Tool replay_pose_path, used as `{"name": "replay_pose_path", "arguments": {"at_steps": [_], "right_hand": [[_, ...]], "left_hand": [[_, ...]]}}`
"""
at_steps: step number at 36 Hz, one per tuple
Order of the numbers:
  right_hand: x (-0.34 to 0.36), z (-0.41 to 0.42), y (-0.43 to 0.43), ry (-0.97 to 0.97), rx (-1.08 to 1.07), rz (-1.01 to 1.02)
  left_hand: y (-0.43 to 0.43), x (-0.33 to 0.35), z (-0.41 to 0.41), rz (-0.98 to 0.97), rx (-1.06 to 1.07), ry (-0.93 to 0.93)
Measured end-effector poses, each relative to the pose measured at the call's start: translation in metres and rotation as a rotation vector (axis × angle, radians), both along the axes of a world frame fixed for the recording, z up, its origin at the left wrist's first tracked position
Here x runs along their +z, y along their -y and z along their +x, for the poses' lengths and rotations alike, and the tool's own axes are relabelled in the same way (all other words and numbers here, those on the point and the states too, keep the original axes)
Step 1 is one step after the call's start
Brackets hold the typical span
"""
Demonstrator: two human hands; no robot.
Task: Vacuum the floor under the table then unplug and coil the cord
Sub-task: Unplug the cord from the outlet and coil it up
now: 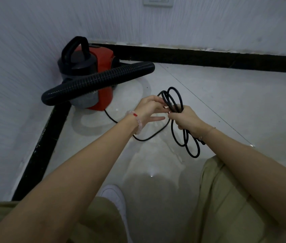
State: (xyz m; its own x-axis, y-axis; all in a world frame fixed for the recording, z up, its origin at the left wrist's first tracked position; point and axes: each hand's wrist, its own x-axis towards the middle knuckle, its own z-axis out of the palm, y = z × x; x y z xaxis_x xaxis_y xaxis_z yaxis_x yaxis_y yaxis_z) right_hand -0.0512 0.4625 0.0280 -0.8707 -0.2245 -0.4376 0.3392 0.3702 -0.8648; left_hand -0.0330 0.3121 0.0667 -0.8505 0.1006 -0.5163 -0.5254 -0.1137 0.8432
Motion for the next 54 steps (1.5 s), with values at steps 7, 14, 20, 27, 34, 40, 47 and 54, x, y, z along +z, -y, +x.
{"name": "replay_pose_path", "arguments": {"at_steps": [7, 14, 20, 27, 34, 40, 47, 54], "right_hand": [[0.013, -0.005, -0.011, -0.011, 0.034, -0.167], [0.033, -0.007, -0.039, 0.291, 0.169, -0.5], [0.04, -0.006, -0.05, 0.416, 0.277, -0.678], [0.036, -0.003, -0.043, 0.398, 0.214, -0.633], [0.034, -0.007, -0.042, 0.544, 0.241, -0.702], [0.04, -0.002, -0.037, 0.563, 0.462, -0.66], [0.043, -0.032, -0.012, 0.231, -0.026, -0.366], [0.025, -0.032, 0.017, 0.202, -0.023, -0.198]], "left_hand": [[0.01, -0.004, -0.008, -0.289, 0.154, -0.102], [0.023, -0.044, -0.002, -0.641, -0.142, -0.135], [0.014, -0.043, -0.002, -0.51, -0.163, -0.127], [0.002, -0.044, -0.008, -0.43, -0.198, -0.169], [-0.002, -0.047, -0.009, -0.574, -0.062, -0.234], [0.004, -0.045, -0.017, -0.569, -0.25, -0.22], [0.022, -0.035, -0.002, -0.36, -0.132, -0.123], [0.027, -0.011, 0.001, -0.372, -0.082, -0.223]]}}
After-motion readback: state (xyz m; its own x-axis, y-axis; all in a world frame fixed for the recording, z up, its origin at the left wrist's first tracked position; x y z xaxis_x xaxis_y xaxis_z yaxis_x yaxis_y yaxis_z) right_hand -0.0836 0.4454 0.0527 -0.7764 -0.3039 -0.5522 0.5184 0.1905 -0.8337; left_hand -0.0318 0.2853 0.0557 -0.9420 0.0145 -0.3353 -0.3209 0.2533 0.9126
